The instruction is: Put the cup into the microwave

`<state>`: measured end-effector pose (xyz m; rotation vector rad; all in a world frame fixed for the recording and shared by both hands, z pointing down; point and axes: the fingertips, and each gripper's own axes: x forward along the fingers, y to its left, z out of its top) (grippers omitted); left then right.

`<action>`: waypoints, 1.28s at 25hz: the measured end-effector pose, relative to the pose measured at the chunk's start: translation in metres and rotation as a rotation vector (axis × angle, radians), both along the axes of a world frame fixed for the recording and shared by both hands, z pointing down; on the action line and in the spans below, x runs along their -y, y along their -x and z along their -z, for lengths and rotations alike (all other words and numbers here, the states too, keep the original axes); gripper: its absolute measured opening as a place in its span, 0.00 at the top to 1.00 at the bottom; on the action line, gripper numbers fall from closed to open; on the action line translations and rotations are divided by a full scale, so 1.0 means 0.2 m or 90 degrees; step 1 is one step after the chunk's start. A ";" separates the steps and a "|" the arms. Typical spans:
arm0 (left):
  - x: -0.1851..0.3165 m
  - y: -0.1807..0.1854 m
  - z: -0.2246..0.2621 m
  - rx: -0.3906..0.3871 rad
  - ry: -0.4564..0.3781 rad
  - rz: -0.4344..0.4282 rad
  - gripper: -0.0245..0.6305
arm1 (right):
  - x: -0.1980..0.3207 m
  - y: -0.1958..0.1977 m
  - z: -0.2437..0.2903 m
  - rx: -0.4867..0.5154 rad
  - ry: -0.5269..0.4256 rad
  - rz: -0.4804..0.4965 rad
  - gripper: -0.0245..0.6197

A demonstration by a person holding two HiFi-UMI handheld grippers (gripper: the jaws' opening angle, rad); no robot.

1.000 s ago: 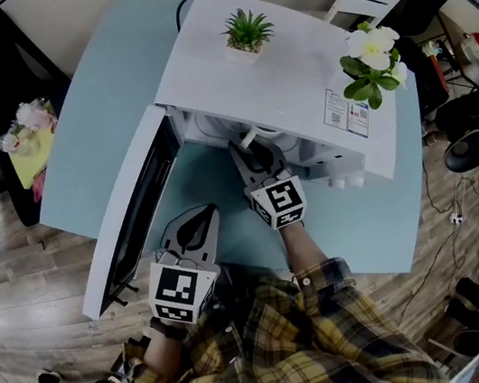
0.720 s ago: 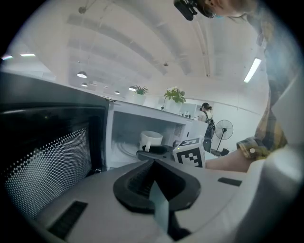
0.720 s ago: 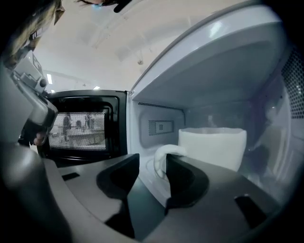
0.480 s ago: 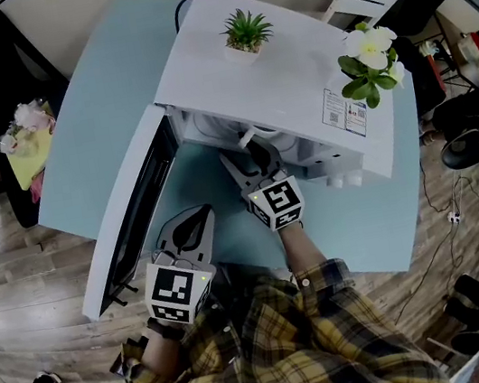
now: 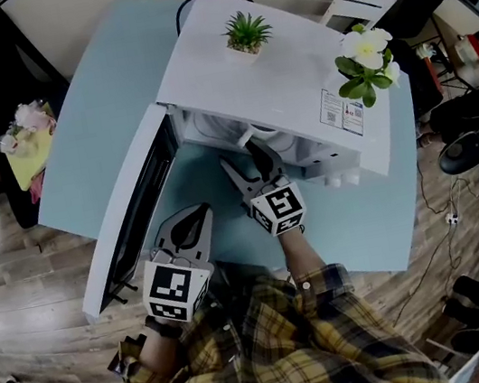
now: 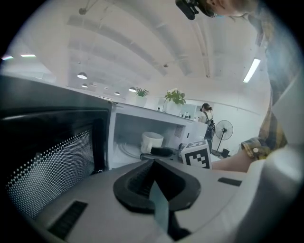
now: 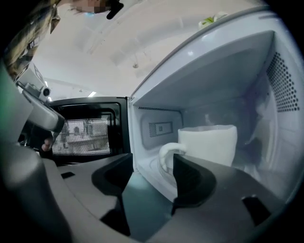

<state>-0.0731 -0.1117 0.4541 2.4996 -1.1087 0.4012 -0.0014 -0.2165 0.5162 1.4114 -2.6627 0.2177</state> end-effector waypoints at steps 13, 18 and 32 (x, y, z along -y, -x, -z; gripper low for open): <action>0.05 0.00 0.08 -0.007 -0.034 0.007 0.98 | -0.13 -0.14 0.16 0.021 -0.016 -0.022 0.58; 0.06 -0.03 0.13 -0.015 -0.052 0.002 0.98 | -0.22 -0.22 0.29 0.043 -0.021 -0.026 0.58; 0.07 -0.22 0.28 -0.046 -0.095 -0.046 0.98 | -0.52 -0.42 0.68 0.085 -0.041 -0.007 0.59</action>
